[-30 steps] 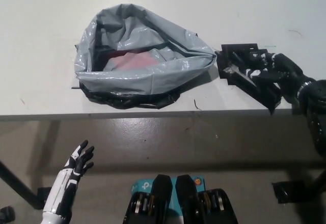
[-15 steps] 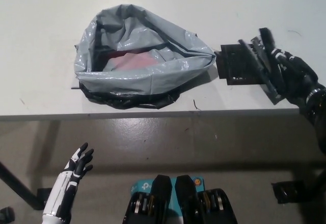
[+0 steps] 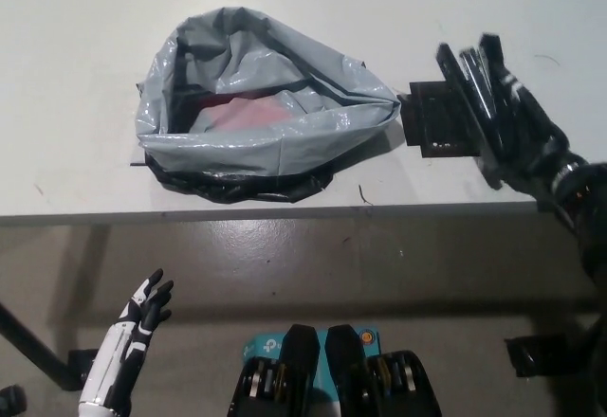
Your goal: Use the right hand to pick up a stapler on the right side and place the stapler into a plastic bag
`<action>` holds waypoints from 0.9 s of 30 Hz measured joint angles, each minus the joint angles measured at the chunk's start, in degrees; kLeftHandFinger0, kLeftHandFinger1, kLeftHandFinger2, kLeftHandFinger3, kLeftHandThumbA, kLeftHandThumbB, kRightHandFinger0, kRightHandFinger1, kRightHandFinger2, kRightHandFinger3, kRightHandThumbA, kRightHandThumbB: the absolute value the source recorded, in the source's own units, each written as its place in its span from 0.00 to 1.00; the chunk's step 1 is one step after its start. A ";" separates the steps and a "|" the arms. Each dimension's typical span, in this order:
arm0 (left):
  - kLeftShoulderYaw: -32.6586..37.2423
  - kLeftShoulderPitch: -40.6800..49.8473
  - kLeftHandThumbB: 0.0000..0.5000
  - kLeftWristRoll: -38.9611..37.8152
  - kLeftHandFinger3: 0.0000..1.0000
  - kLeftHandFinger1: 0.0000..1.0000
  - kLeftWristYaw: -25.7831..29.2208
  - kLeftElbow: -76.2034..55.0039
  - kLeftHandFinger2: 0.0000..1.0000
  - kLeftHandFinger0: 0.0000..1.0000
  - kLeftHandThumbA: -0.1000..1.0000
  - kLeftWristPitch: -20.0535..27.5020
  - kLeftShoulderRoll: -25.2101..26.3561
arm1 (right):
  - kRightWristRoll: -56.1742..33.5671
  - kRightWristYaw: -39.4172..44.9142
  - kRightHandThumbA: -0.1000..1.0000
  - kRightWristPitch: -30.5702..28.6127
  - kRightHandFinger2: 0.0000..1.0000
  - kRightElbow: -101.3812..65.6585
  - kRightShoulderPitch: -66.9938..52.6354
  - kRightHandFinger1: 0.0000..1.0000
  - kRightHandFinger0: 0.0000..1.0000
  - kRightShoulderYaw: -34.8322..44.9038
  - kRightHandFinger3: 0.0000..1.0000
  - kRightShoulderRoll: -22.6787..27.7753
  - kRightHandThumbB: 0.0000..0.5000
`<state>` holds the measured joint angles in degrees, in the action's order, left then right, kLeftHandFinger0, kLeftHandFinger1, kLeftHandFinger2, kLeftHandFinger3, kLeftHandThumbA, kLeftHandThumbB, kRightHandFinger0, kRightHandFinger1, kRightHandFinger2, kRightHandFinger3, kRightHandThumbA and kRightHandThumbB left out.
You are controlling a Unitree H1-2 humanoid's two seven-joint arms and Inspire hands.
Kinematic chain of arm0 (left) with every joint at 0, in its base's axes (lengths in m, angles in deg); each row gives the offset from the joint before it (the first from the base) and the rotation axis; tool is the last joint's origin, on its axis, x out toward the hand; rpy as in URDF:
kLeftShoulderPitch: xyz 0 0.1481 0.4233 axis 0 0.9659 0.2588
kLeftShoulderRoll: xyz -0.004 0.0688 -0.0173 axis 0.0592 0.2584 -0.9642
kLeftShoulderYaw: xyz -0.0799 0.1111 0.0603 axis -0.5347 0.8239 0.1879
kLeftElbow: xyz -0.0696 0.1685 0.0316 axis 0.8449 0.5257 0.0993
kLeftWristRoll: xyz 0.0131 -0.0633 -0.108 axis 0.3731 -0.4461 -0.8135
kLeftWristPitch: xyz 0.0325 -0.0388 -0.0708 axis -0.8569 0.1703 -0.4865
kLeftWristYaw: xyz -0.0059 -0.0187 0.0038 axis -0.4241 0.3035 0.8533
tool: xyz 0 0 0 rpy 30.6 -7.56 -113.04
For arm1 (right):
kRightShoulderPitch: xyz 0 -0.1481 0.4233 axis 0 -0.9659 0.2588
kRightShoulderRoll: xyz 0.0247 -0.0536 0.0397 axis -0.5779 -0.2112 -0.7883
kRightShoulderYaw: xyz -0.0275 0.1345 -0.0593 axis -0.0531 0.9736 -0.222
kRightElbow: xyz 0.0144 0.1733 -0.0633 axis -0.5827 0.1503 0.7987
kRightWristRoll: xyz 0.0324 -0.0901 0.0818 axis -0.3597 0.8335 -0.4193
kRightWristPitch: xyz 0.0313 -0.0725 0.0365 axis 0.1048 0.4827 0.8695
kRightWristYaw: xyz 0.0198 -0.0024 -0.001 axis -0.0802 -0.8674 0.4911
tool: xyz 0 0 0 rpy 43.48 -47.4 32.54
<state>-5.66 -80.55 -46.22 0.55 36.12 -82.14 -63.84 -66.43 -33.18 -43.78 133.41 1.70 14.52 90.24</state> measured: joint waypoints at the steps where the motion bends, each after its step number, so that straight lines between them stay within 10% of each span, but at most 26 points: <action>1: 0.00 0.01 0.00 0.04 1.00 1.00 -0.01 0.00 1.00 1.00 0.95 0.01 0.00 | -0.20 0.02 0.49 1.16 0.61 -1.69 0.92 0.27 0.00 -0.68 0.72 -0.33 0.26; 27: 0.59 0.68 0.03 1.53 1.00 1.00 -0.01 -0.02 1.00 1.00 1.00 0.82 0.18 | -4.19 -4.33 0.39 6.42 0.63 -5.15 15.81 0.29 0.00 -13.89 0.77 -7.11 0.26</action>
<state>-5.07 -79.87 -44.68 0.54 36.10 -81.33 -63.66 -70.62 -37.51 -37.36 128.26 17.51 0.62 83.13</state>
